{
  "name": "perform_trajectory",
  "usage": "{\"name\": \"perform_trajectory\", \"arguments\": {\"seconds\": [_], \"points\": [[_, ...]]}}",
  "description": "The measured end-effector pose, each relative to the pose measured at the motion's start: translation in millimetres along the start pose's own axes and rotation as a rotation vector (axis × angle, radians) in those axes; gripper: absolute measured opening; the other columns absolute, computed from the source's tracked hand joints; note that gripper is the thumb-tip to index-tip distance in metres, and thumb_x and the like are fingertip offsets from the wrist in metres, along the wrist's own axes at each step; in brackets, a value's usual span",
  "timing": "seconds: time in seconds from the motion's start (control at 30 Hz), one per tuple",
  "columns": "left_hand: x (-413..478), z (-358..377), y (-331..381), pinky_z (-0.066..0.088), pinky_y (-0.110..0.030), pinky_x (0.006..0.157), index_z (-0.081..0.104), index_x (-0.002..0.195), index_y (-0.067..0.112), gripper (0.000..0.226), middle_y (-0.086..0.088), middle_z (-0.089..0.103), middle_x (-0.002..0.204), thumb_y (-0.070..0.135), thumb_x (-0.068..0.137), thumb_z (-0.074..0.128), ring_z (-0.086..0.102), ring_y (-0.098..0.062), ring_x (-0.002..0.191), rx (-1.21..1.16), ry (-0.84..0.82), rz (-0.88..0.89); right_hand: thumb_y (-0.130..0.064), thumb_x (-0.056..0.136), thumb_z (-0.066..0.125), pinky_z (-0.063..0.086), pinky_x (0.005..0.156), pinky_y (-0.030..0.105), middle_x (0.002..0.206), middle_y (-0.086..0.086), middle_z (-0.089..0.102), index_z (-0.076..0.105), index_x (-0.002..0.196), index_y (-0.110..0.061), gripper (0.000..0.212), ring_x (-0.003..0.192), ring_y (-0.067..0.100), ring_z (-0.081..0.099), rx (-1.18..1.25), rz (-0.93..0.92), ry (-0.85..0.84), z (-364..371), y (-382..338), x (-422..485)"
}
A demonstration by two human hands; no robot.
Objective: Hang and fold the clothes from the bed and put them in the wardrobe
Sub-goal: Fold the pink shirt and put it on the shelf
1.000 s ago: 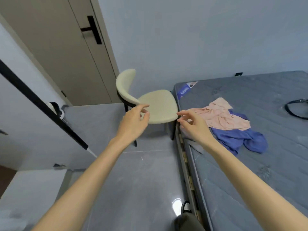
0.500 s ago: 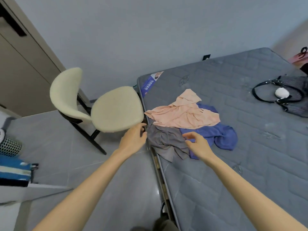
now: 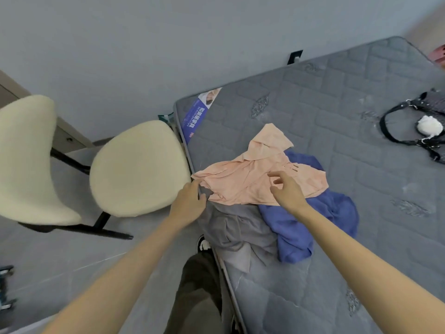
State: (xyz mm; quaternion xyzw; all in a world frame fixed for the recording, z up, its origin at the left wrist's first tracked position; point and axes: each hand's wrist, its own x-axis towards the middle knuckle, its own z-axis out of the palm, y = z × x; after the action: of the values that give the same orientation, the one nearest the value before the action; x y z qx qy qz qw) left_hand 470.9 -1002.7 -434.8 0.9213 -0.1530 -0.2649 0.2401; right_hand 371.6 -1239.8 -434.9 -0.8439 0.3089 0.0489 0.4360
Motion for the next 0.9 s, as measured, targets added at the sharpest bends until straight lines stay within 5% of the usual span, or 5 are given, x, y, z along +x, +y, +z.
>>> {"name": "perform_trajectory", "arguments": {"seconds": [0.13, 0.4, 0.67, 0.8, 0.9], "points": [[82.6, 3.9, -14.2, 0.044, -0.037, 0.086, 0.051, 0.125, 0.013, 0.036, -0.015, 0.056, 0.120, 0.012, 0.091, 0.041, 0.053, -0.035, 0.109, -0.045, -0.038, 0.022, 0.002, 0.085, 0.051, 0.038, 0.091, 0.028, 0.126, 0.010, 0.057, 0.056, 0.124, -0.011, 0.041, 0.116, 0.025, 0.051, -0.081, 0.033, -0.019, 27.8, -4.8, 76.4], [225.1, 57.4, -47.2, 0.034, -0.044, 0.105, 0.026, 0.148, 0.016, 0.060, -0.012, 0.032, 0.148, 0.022, 0.093, 0.048, 0.032, -0.032, 0.134, 0.055, -0.179, -0.047, -0.006, 0.094, 0.044, 0.035, 0.105, 0.038, 0.140, 0.006, 0.049, 0.056, 0.130, -0.017, 0.040, 0.126, 0.028, 0.044, -0.350, 0.014, -0.103, 95.0, 16.7, 212.4], [275.8, 127.1, -85.2, 0.023, -0.042, 0.108, 0.038, 0.132, 0.020, 0.055, -0.005, 0.033, 0.132, 0.036, 0.085, 0.061, 0.030, -0.026, 0.123, 0.337, -0.123, 0.013, -0.023, 0.092, 0.053, 0.024, 0.109, 0.037, 0.143, 0.000, 0.041, 0.046, 0.137, -0.026, 0.046, 0.132, 0.025, 0.032, -0.706, -0.041, -0.241, 152.3, 49.9, 284.4], [282.7, 132.7, -92.5, 0.027, -0.037, 0.095, 0.047, 0.112, 0.016, 0.020, -0.004, 0.043, 0.121, 0.014, 0.092, 0.048, 0.038, -0.025, 0.112, 0.415, -0.076, 0.121, -0.015, 0.089, 0.049, 0.020, 0.101, 0.036, 0.129, 0.003, 0.047, 0.050, 0.127, -0.021, 0.039, 0.123, 0.028, 0.035, -0.969, -0.107, -0.128, 161.6, 59.8, 290.5], [286.0, 113.7, -90.1, 0.033, -0.037, 0.073, 0.037, 0.094, 0.017, 0.014, -0.010, 0.055, 0.100, 0.003, 0.093, 0.039, 0.050, -0.029, 0.093, 0.217, -0.033, 0.102, -0.010, 0.089, 0.045, 0.016, 0.110, 0.041, 0.121, 0.007, 0.053, 0.053, 0.116, -0.013, 0.029, 0.123, 0.029, 0.037, -1.040, -0.139, -0.099, 154.8, 59.5, 293.5]]}}
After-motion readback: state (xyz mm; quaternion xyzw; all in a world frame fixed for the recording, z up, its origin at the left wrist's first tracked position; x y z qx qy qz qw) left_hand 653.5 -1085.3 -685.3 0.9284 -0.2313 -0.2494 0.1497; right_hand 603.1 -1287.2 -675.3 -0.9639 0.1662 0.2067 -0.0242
